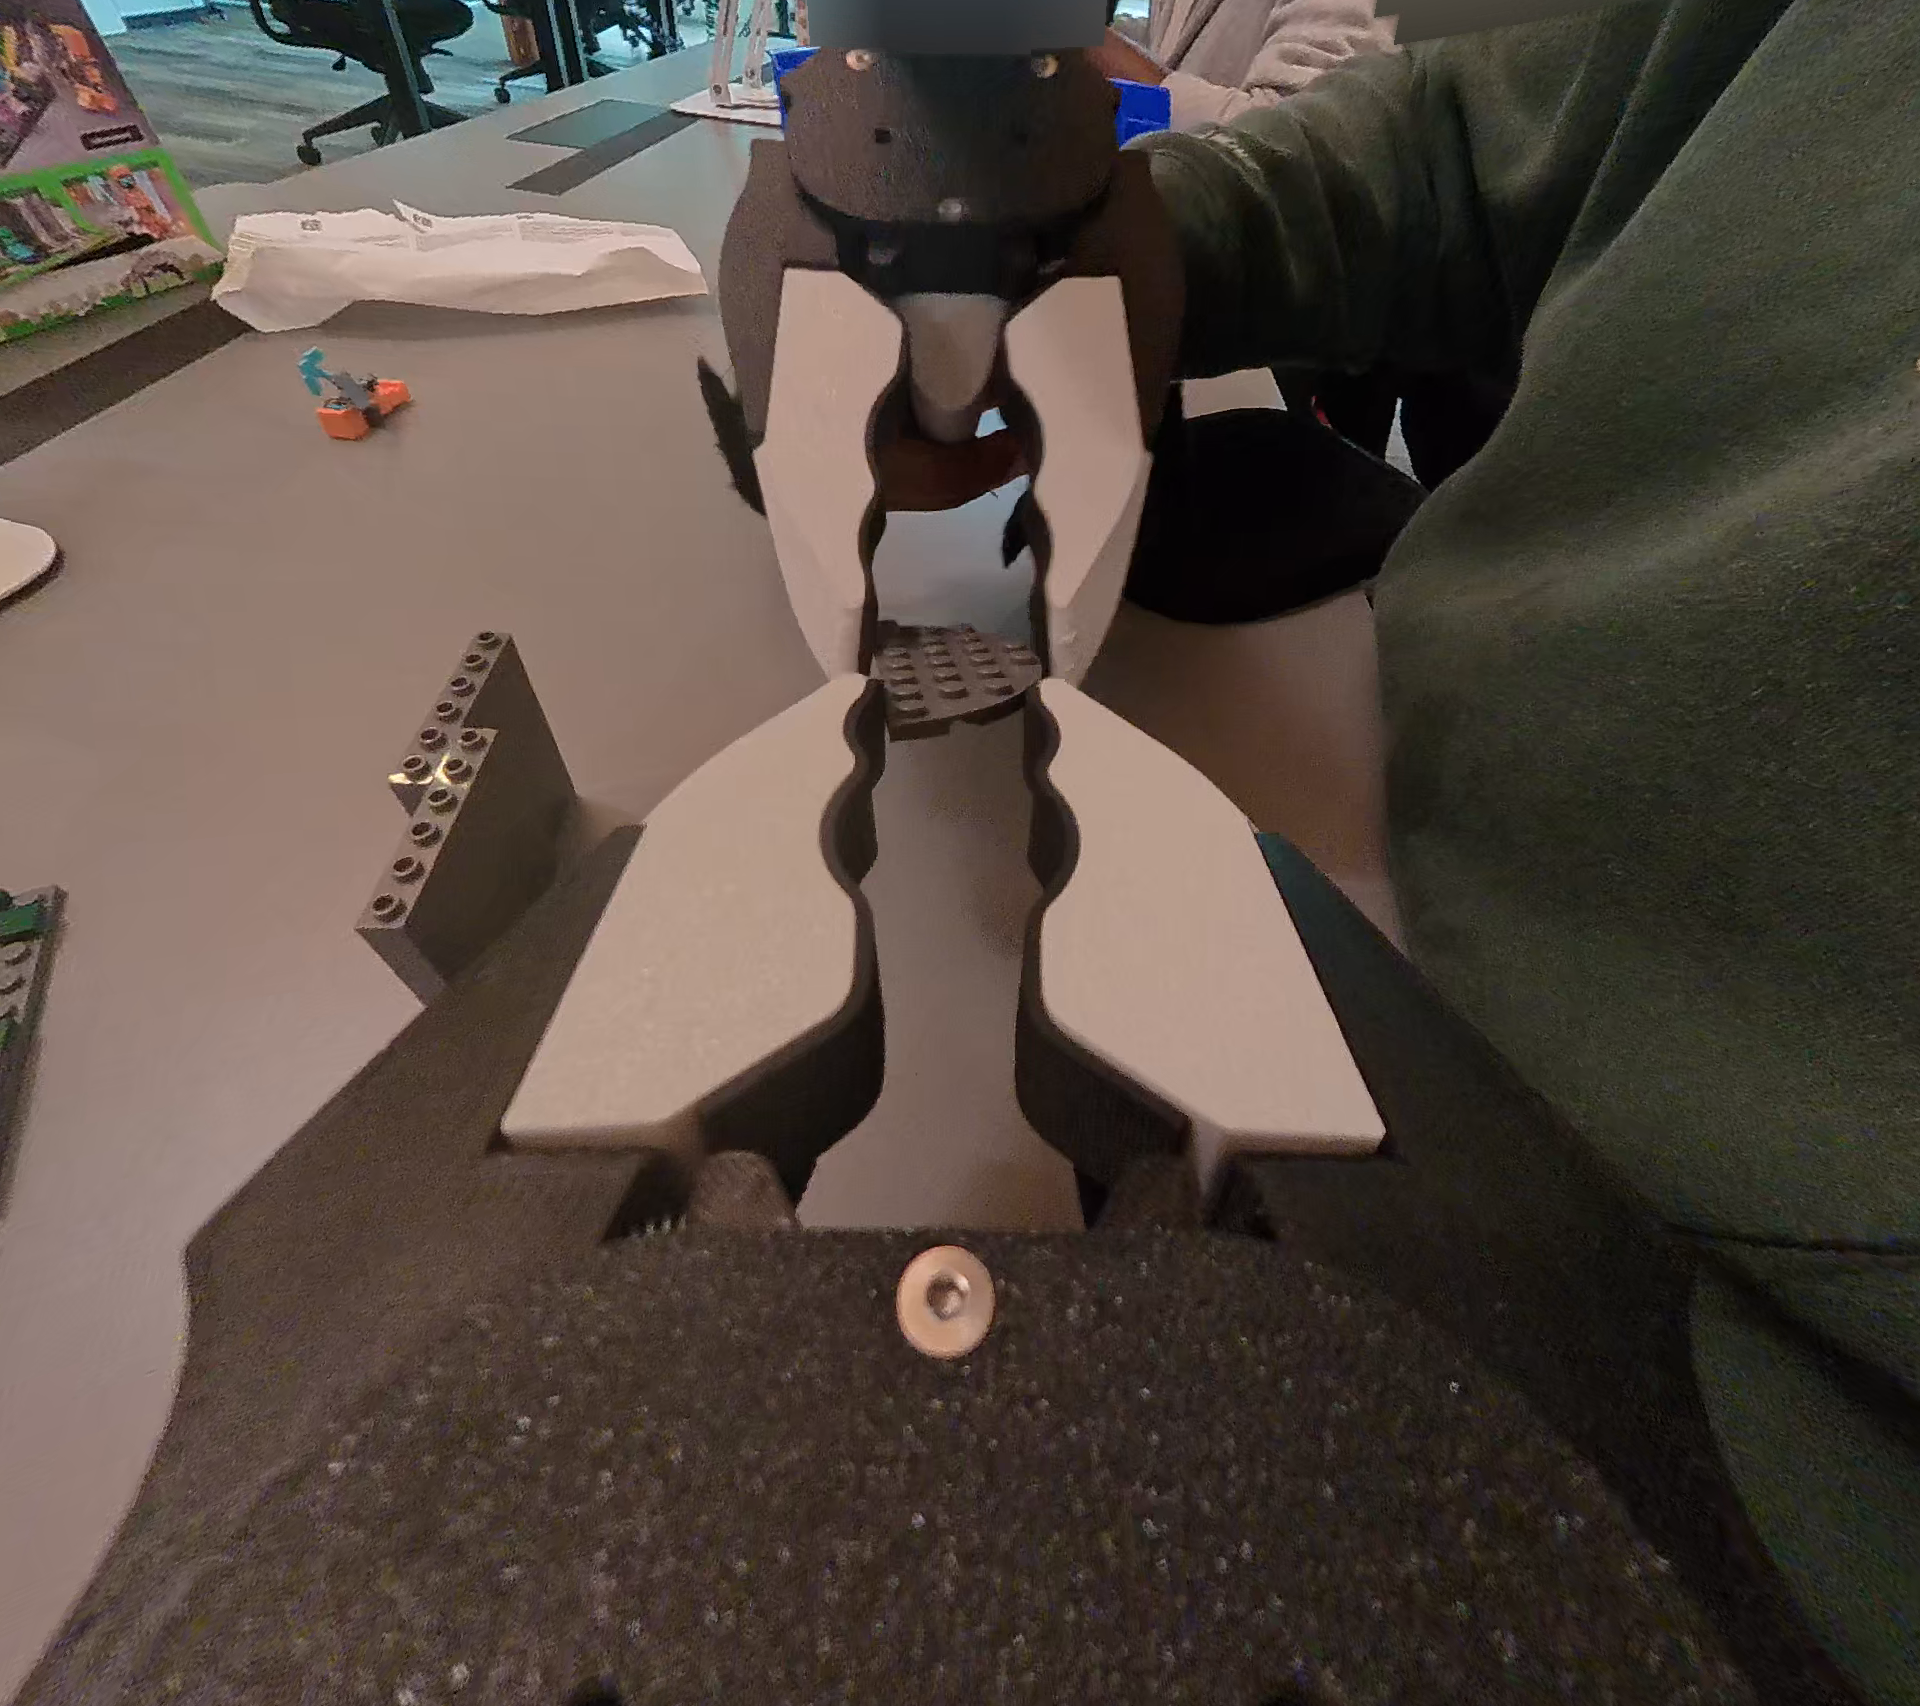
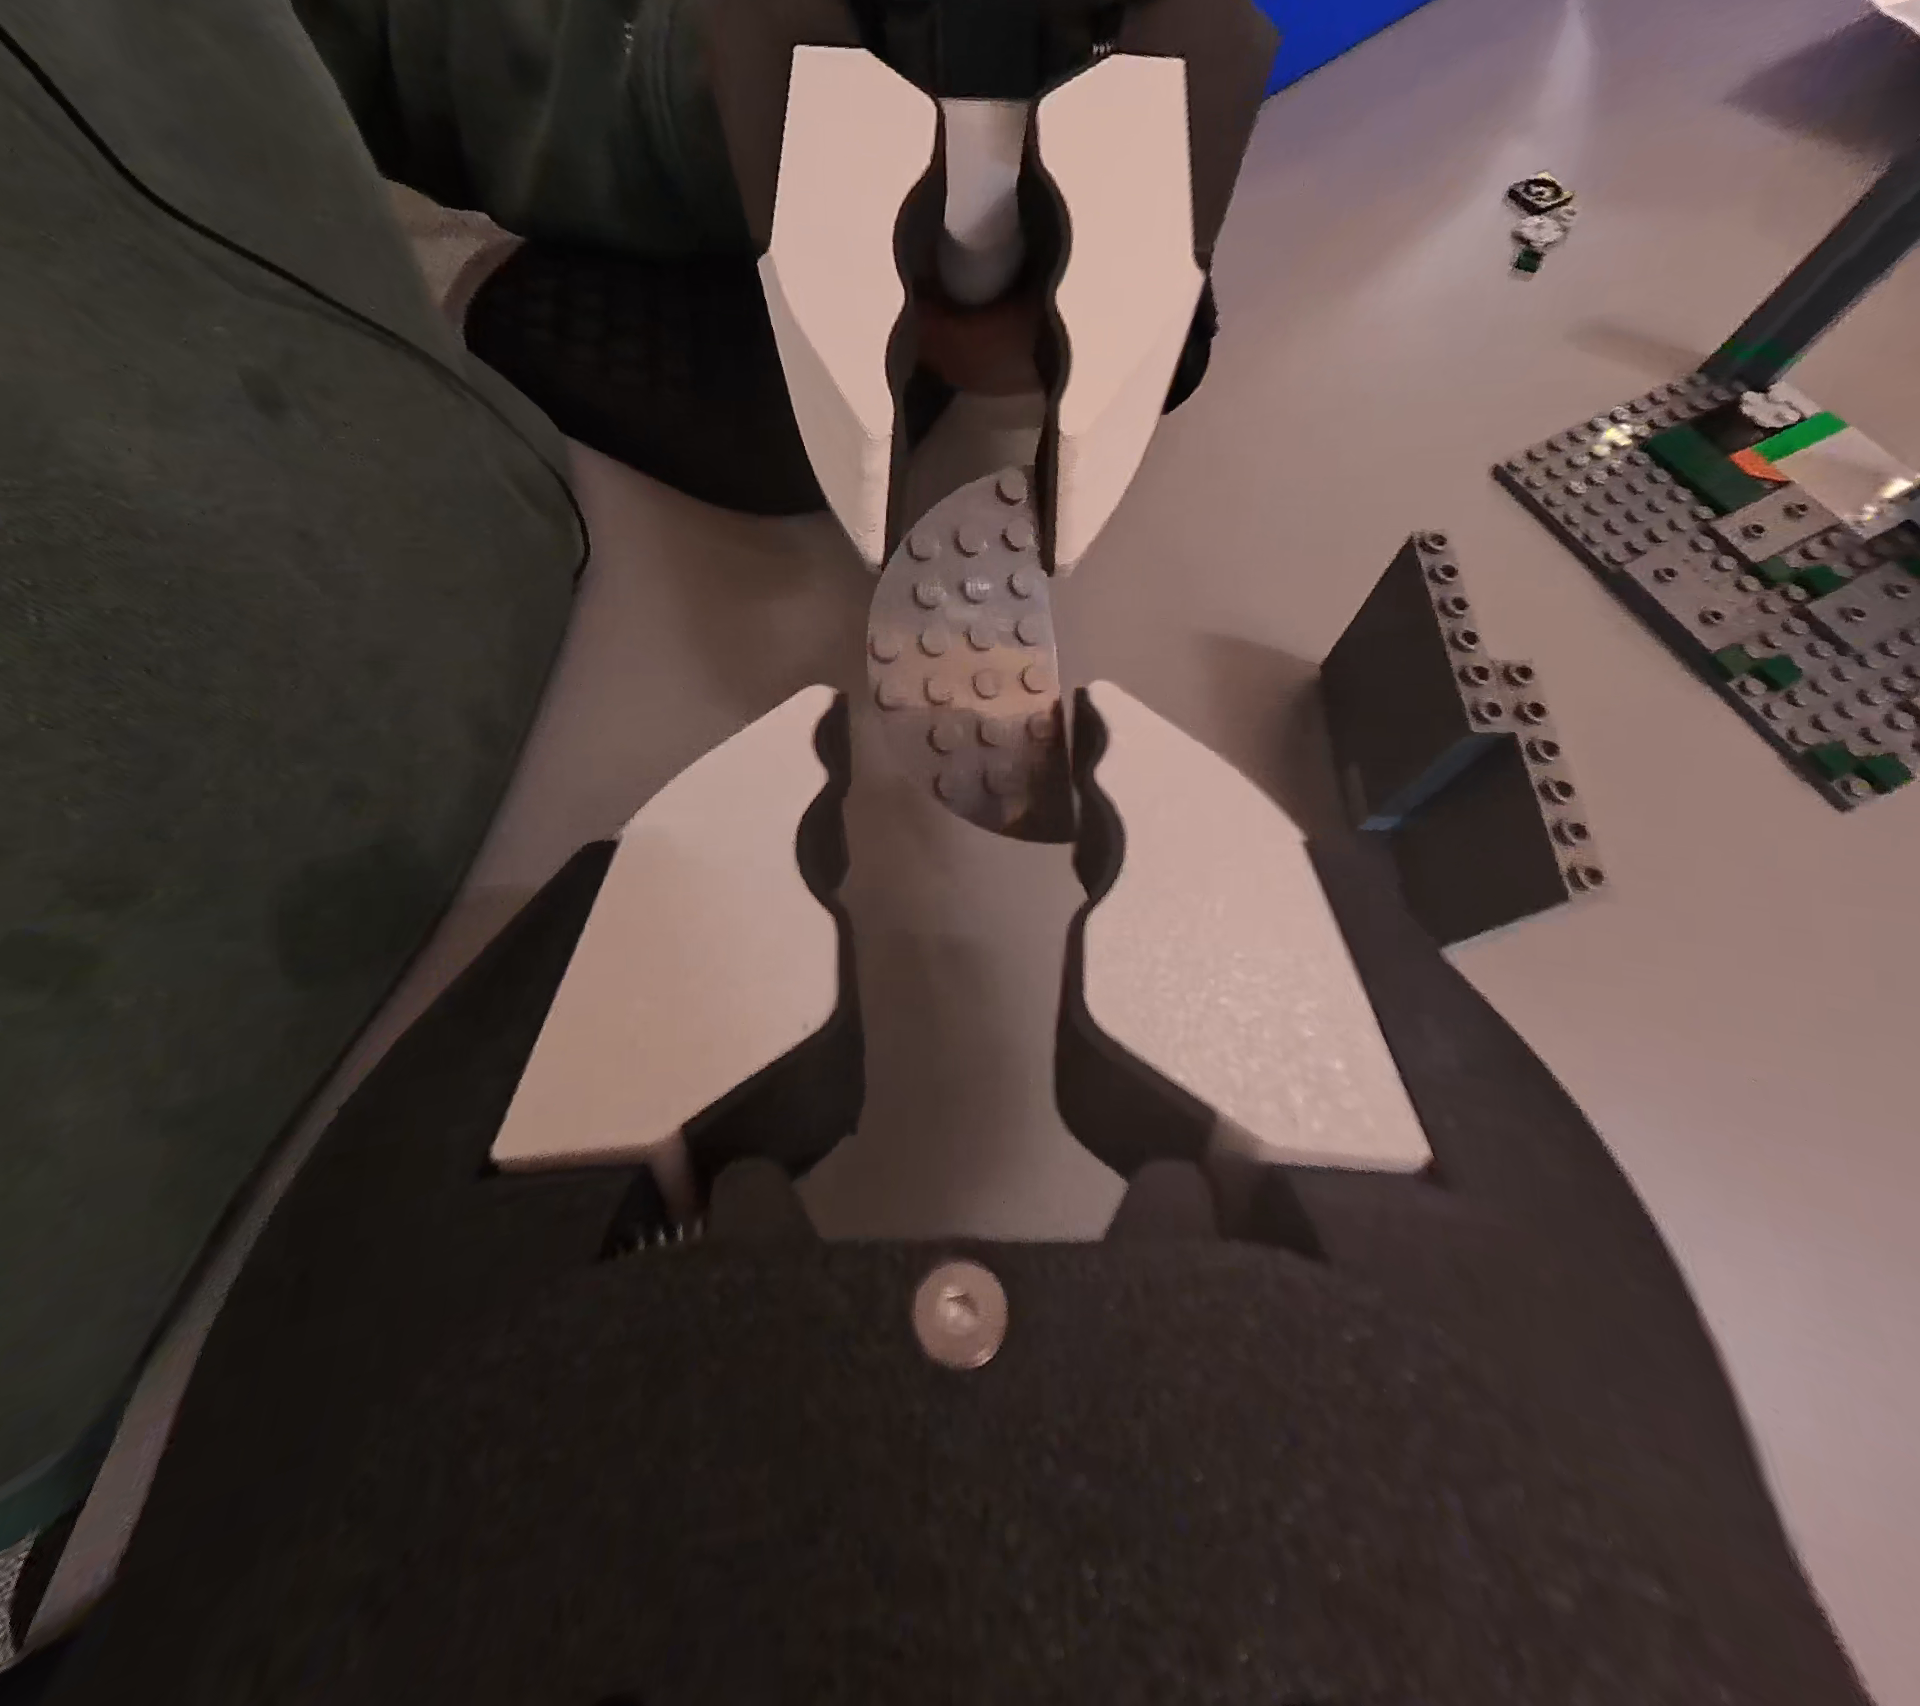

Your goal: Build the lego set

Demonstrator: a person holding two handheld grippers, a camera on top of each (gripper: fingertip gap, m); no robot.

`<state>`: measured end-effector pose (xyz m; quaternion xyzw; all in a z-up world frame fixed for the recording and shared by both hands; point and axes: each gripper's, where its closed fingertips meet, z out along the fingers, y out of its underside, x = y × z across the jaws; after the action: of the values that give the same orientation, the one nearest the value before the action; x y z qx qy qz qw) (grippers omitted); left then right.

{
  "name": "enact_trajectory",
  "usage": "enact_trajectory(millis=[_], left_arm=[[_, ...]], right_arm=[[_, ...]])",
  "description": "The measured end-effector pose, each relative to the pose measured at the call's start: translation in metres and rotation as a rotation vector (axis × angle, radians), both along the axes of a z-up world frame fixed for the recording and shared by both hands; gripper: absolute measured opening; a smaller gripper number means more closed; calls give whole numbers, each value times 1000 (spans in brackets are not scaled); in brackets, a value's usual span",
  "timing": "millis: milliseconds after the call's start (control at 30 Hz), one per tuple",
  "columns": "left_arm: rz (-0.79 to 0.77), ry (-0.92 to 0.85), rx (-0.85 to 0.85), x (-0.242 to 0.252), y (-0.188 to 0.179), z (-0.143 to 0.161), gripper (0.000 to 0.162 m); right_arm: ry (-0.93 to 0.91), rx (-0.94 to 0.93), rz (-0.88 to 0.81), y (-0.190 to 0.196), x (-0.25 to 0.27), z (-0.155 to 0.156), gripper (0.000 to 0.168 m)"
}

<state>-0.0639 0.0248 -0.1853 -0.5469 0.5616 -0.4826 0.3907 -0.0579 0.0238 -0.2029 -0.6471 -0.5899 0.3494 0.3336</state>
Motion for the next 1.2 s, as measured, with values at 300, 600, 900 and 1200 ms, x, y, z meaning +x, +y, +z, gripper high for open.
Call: enact_trajectory(millis=[300,600,900,1200], left_arm=[[26,-19,-13,-5,3,1,26],[13,-9,-23,-5,1,-2,25],[37,-5,-15,-16,13,-3,24],[70,26,2,-30,26,-13,24]], right_arm=[[-29,38,15,4,-4,2,33],[-32,50,16,2,-3,0,33],[-109,66,-38,39,15,20,41],[-512,69,81,101,9,-8,44]])
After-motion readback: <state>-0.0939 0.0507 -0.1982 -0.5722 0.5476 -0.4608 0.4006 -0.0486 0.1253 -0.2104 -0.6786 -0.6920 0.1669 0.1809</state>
